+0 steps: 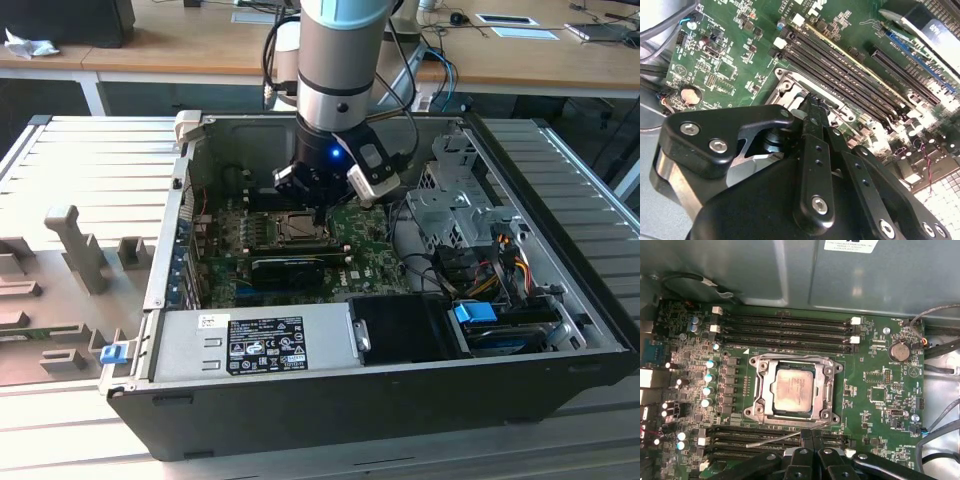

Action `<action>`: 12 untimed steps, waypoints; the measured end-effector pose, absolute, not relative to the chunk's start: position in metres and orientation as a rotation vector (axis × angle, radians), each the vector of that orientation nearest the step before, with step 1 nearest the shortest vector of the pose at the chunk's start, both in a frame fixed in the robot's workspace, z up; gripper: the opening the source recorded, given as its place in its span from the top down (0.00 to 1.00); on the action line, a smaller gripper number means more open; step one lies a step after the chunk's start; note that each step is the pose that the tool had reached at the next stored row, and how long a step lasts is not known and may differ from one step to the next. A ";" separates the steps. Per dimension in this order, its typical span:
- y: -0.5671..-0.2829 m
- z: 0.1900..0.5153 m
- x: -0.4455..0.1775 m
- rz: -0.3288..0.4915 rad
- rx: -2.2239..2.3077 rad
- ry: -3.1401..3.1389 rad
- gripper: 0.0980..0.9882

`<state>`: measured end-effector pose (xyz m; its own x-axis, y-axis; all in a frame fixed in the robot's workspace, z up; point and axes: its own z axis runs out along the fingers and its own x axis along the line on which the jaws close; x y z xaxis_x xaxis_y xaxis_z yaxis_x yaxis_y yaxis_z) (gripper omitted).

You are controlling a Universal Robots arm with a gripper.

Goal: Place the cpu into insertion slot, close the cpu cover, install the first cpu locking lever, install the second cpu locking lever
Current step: 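Install the second cpu locking lever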

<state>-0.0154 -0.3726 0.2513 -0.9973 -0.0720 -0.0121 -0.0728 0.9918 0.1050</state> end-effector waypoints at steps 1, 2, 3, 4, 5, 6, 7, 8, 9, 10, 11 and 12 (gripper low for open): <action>-0.374 0.251 -0.016 0.165 -0.114 3.127 0.99; -0.374 0.251 -0.017 0.165 -0.114 3.127 0.99; -0.375 0.251 -0.018 0.166 -0.114 3.127 0.99; -0.376 0.251 -0.020 0.165 -0.114 3.127 0.99; -0.376 0.251 -0.023 0.166 -0.114 3.127 0.99; -0.376 0.251 -0.024 0.166 -0.114 3.127 0.99; -0.376 0.251 -0.024 0.165 -0.114 3.127 0.99; -0.376 0.251 -0.025 0.165 -0.114 3.127 0.99; -0.376 0.251 -0.025 0.165 -0.114 3.127 0.99; -0.376 0.251 -0.025 0.165 -0.114 3.127 0.99; -0.376 0.250 -0.026 0.165 -0.114 3.127 0.99; -0.376 0.250 -0.027 0.166 -0.114 3.127 0.99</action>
<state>-0.0271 -0.3761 0.2500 -0.9973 -0.0722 -0.0121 -0.0730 0.9918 0.1052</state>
